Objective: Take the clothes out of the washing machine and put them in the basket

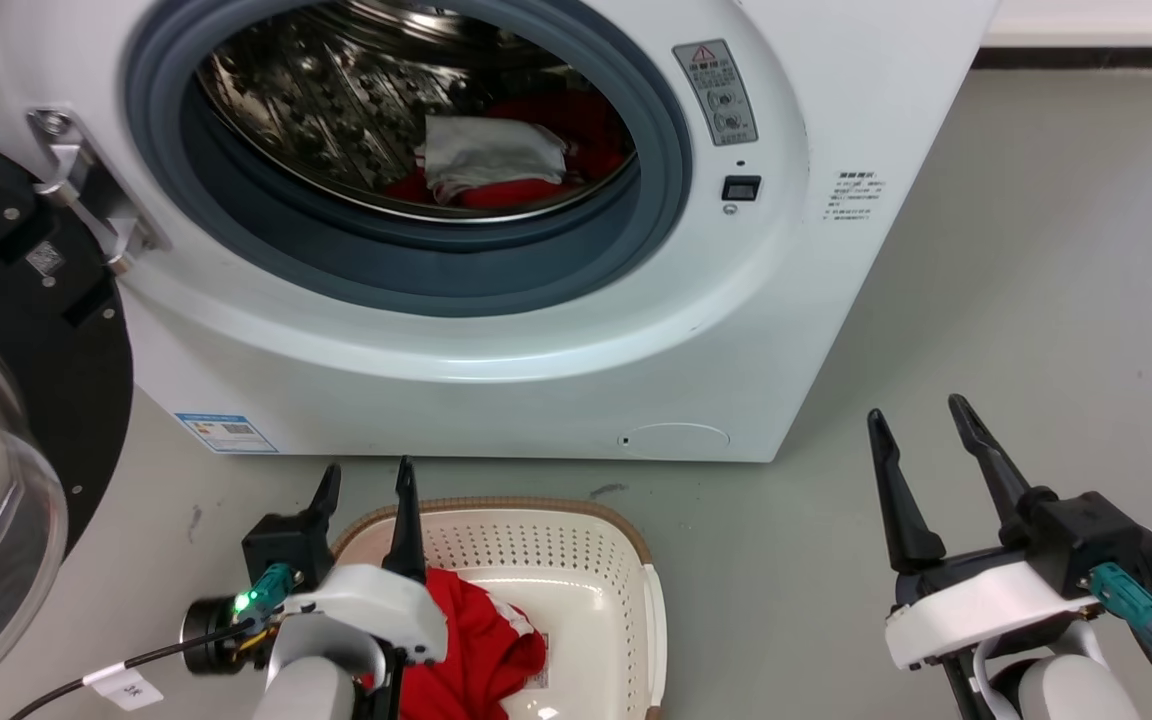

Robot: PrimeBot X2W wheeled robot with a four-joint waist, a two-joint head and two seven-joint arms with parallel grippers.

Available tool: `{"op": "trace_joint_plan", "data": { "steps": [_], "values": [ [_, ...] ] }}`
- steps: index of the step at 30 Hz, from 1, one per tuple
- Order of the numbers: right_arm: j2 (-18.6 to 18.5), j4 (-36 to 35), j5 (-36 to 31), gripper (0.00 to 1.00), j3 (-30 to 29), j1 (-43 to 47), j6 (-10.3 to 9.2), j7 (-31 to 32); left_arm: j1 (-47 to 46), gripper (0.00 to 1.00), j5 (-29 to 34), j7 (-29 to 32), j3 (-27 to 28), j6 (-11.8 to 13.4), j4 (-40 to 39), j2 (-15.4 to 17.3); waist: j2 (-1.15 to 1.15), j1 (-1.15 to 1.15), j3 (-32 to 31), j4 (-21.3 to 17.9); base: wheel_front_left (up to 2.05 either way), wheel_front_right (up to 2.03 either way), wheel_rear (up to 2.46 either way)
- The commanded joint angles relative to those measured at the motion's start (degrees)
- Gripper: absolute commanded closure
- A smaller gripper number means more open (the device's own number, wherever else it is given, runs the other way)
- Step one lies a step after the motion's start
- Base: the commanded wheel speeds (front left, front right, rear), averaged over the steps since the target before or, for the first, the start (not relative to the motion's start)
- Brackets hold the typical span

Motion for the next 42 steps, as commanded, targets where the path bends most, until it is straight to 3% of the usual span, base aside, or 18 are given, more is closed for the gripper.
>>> {"op": "trace_joint_plan", "data": {
  "steps": [1, 9, 16, 30, 42],
  "values": [
    [0.0, -0.4, -0.4, 0.00, -0.4, 1.0, -0.04, 0.2, 0.6, 0.00, 0.5, -0.1, -0.3, 0.3, -1.8, -0.1, 0.00, 0.01, -0.7, 0.5, 0.00, 0.00, 0.00],
    [0.0, -2.5, -1.0, 0.00, -2.3, 2.3, -0.04, 1.3, -1.5, 0.00, 4.9, -0.1, -1.8, 0.9, -12.1, -0.1, 0.00, 0.01, -1.9, 1.2, 0.00, 0.00, 0.00],
    [0.0, -4.6, -1.1, 0.00, -3.0, 3.2, -0.04, 2.1, -6.2, 0.00, 5.8, -0.1, -2.5, 1.1, -13.1, -0.1, 0.00, 0.01, -1.4, 1.7, 0.00, 0.00, 0.00],
    [0.0, -8.4, -0.8, 0.00, -1.3, 0.3, -0.04, 2.7, -22.7, 0.00, 5.5, -0.1, -1.3, -1.8, -1.9, 0.0, 0.00, 0.01, 6.6, 0.7, 0.00, 0.00, 0.00],
    [0.0, -9.4, 0.8, 0.00, 3.3, -5.4, -0.04, 0.8, -42.8, 0.00, 6.9, 0.2, 0.1, -3.2, 17.3, 4.5, 0.00, 0.01, 17.4, -5.0, 0.00, 0.00, 0.00]
  ]
}}
